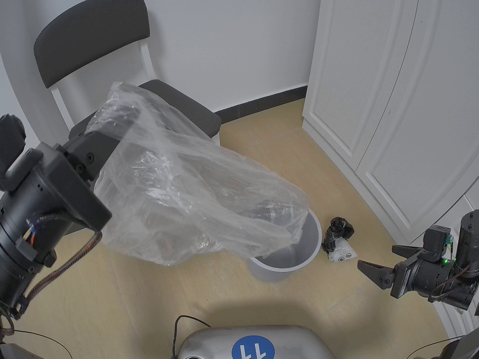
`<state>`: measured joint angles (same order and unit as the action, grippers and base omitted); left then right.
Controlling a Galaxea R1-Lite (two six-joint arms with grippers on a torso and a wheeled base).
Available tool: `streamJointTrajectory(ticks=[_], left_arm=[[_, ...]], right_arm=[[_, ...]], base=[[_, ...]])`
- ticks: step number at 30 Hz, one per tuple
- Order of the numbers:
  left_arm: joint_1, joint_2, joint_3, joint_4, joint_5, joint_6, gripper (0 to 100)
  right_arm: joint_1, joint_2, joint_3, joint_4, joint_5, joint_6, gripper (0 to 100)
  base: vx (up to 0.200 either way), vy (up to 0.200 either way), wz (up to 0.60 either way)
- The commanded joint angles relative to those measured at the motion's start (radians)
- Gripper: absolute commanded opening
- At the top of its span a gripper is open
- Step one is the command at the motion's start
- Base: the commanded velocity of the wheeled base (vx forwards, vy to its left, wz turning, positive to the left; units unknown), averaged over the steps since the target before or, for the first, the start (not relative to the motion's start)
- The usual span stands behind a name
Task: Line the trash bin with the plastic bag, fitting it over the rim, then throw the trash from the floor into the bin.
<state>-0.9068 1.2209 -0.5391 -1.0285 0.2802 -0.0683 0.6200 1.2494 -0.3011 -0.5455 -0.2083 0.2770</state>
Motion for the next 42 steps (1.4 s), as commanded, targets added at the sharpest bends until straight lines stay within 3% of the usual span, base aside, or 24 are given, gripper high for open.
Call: streamJointTrajectory(ticks=[1, 17, 35, 42], left_arm=[[-0.064, -0.027, 0.008, 0.002, 0.005, -0.001, 0], [-0.241, -0.119, 0.019, 0.074, 0.005, 0.001, 0], [-0.285, -0.119, 0.025, 0.071, 0.002, -0.004, 0], [-0.285, -0.119, 0.025, 0.071, 0.002, -0.004, 0]], right_arm=[[0.004, 0.022, 0.003, -0.001, 0.001, 0.001, 100], [0.007, 0.025, 0.005, -0.002, 0.001, 0.007, 100], [0.063, 0.004, 0.065, 0.001, 0.007, -0.012, 100], [0.076, -0.025, 0.102, -0.001, 0.109, -0.065, 100]], base=[[0.0, 0.0, 0.0], [0.0, 0.0, 0.0], [0.0, 0.0, 0.0], [0.0, 0.0, 0.0]])
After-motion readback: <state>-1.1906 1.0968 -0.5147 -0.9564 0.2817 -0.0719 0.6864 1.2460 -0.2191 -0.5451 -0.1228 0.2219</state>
